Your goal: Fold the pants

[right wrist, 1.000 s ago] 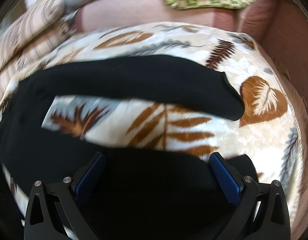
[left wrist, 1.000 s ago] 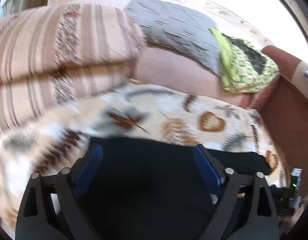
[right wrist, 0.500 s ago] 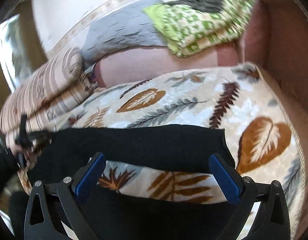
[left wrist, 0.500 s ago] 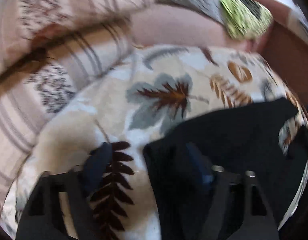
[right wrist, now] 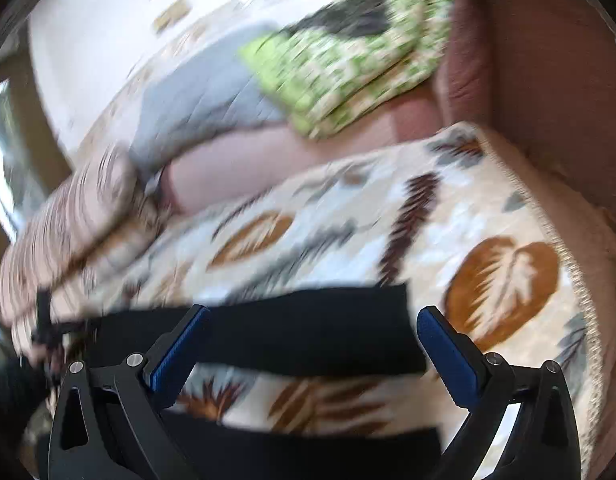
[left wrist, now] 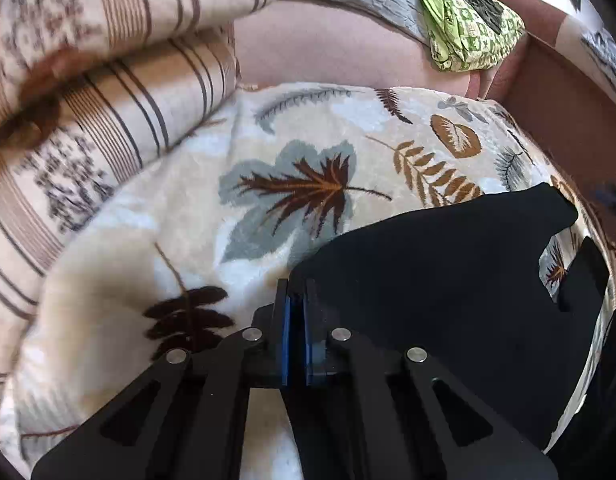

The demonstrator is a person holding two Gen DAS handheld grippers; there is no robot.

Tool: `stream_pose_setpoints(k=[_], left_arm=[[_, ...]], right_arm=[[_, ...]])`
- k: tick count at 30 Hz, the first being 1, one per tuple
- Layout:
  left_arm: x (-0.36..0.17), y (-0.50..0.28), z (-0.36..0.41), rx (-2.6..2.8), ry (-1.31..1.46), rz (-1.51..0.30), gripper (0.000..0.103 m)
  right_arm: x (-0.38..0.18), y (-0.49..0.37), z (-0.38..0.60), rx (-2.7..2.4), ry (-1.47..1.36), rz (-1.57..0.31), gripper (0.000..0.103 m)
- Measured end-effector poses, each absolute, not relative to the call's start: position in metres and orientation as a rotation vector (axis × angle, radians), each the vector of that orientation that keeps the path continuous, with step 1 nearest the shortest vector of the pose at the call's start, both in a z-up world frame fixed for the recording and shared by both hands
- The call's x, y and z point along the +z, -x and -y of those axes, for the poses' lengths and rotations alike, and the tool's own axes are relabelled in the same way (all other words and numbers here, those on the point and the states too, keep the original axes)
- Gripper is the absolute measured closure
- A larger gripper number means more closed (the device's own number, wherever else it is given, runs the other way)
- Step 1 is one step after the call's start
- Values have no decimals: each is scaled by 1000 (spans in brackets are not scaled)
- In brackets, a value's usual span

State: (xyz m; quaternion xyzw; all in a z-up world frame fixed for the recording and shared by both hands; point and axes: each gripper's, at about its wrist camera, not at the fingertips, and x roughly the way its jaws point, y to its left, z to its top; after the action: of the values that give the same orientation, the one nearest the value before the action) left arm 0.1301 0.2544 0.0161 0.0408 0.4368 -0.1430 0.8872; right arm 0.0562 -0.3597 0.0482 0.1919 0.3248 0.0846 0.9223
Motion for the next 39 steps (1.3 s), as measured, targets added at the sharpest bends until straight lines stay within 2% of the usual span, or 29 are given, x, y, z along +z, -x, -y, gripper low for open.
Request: stream_pose_setpoints(k=[6,8,10,13,19,20,21,30,39], left_arm=[[52,-118,-236,-216,-115,-875,100],[59,-119,-233,-159,-104,-873,100],[62,-121,-233,-113,-83,-867,100],[65,-122,-237,-72,-41,-856,100],[60,-126,-239,-41,-9,-860,100],[60,-125,-239,-37,1,-858,100],[60,-125,-239,-34,10,-857,100],[85,-114,-236,-61,6,-763,101],[81,-40,-236,-155,-138,-683,100]], right_arm=[[26,-126,406,172,-627,-919,1],[11,-147,408,218,-667,-1018,9],[-3,-162,409,222,-663,-1101,33],[-19,-174,404,222,-602,-1155,40],[-38,-186,393,239,-526,-1190,60],[-38,-186,391,243,-512,-1189,67],[-36,-186,388,257,-486,-1193,100],[51,-155,392,346,-333,-922,99],[47,-60,390,482,-220,-871,99]])
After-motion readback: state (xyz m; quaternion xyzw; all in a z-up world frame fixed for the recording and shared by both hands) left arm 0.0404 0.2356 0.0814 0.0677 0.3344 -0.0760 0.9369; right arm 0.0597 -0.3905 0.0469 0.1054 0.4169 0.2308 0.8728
